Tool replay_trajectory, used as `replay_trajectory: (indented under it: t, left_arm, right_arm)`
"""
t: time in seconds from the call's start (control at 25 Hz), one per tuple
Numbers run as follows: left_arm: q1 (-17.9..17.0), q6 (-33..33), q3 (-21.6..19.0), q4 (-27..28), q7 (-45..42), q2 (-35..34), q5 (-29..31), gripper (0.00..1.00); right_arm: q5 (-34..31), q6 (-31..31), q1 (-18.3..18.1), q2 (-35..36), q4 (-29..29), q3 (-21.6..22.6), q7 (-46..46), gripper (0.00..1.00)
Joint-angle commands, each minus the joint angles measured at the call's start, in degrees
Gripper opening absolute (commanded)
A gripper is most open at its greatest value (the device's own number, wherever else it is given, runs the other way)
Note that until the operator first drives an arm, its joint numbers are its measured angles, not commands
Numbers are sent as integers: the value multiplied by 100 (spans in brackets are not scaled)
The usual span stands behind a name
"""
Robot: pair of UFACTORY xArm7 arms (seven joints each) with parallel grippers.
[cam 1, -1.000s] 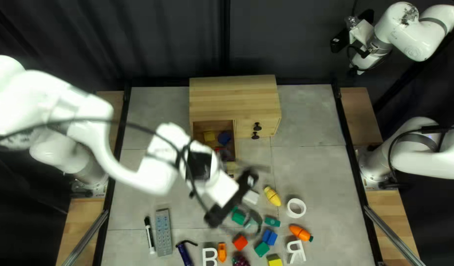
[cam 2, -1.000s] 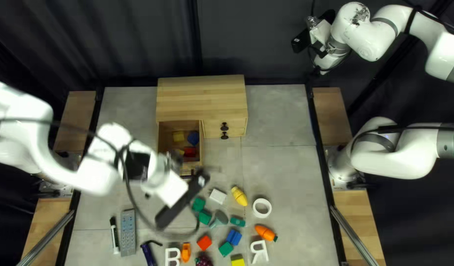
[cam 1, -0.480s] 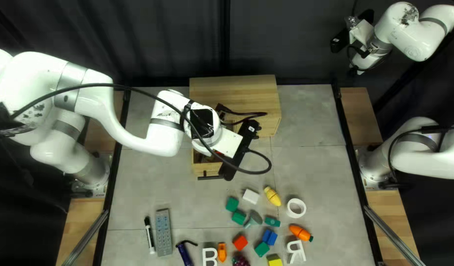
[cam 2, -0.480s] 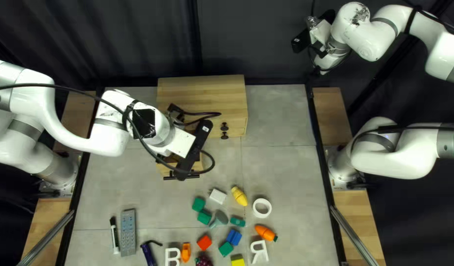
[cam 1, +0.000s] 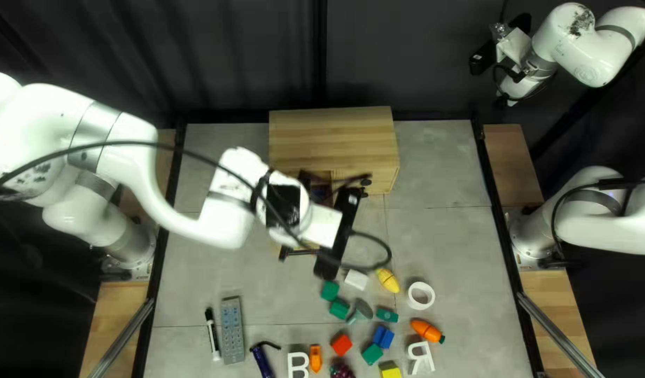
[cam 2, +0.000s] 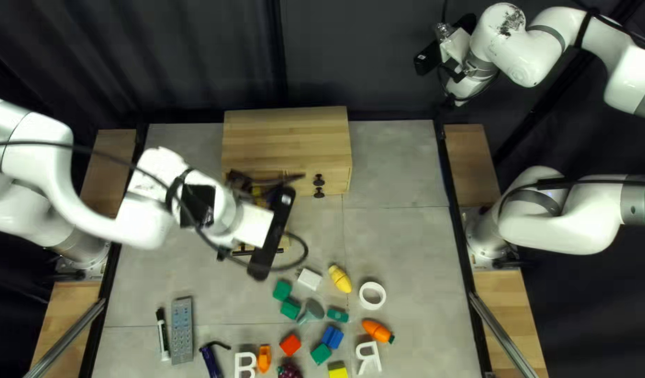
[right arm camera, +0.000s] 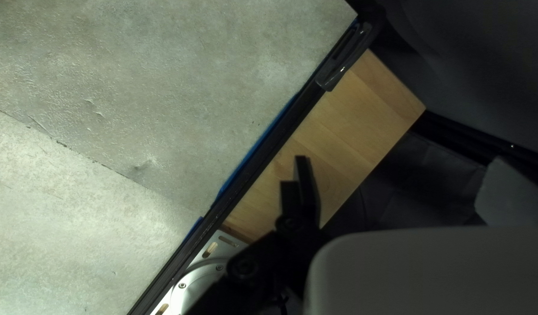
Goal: Open drawers and place objects into drawer and close
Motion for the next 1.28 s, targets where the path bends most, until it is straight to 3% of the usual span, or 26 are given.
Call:
replay_trajectory:
  t: [0.04,0.24,0.36,0.48,0.76,0.96,1.28]
  left_arm:
    - [-188,-655,-305,0,787,479,-549,100]
    - [-181,-1203,-429,112,1016,910,-1041,100]
    - [-211,-1189,-337,502,86,1318,-1305,100]
    - [-440,-1013,-241,923,-1148,1639,-1231,100]
    - [-935,-972,-95,1169,-3105,1966,-790,100]
    - [-1221,-934,-14,1456,-3837,2306,-510,100]
    - [-1305,-941,56,1771,-4158,2626,-428,100]
  right_arm:
    - [0,0,0,0,0,0,0,100]
    - [0,0,0,0,0,0,0,100]
    - [0,0,0,0,0,0,0,100]
    - [0,0,0,0,0,0,0,100]
    - [0,0,0,0,0,0,0,100]
    - [0,0,0,0,0,0,0,100]
    - [0,0,0,0,0,0,0,100]
